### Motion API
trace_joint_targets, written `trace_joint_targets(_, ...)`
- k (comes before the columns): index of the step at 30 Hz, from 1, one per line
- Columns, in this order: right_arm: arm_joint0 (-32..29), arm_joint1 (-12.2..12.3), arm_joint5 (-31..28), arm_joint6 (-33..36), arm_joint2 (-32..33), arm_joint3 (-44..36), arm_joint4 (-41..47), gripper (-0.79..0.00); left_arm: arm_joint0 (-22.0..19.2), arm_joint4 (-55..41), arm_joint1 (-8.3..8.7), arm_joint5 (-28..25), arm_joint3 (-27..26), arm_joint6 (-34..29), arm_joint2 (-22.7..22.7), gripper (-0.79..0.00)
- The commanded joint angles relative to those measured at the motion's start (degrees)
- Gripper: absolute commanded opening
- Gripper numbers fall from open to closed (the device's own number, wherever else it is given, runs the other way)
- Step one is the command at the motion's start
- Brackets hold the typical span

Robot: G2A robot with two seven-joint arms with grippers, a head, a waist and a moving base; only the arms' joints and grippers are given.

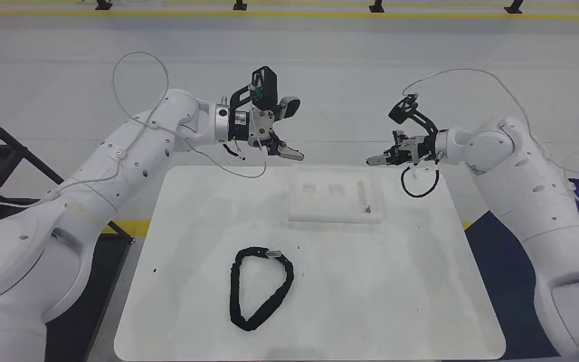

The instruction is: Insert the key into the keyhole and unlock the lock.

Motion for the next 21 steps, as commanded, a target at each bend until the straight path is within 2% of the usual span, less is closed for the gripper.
trace_joint_targets(1,0.3,-1.0,2.4,2.1,-1.1,2.0,2.2,0.000,0.0,0.0,0.00,0.0,0.0,0.0,0.0,0.000)
trace_joint_targets(4,1.0,-2.7,4.7,4.2,-3.1,4.5,3.5,0.000,0.0,0.0,0.00,0.0,0.0,0.0,0.0,0.000)
trace_joint_targets(11,1.2,-7.0,14.5,5.9,-7.1,11.4,5.2,0.000,0.0,0.0,0.00,0.0,0.0,0.0,0.0,0.000)
trace_joint_targets(21,-0.2,-12.5,24.3,3.6,-9.3,20.0,8.5,0.000,0.0,0.0,0.00,0.0,0.0,0.0,0.0,0.000)
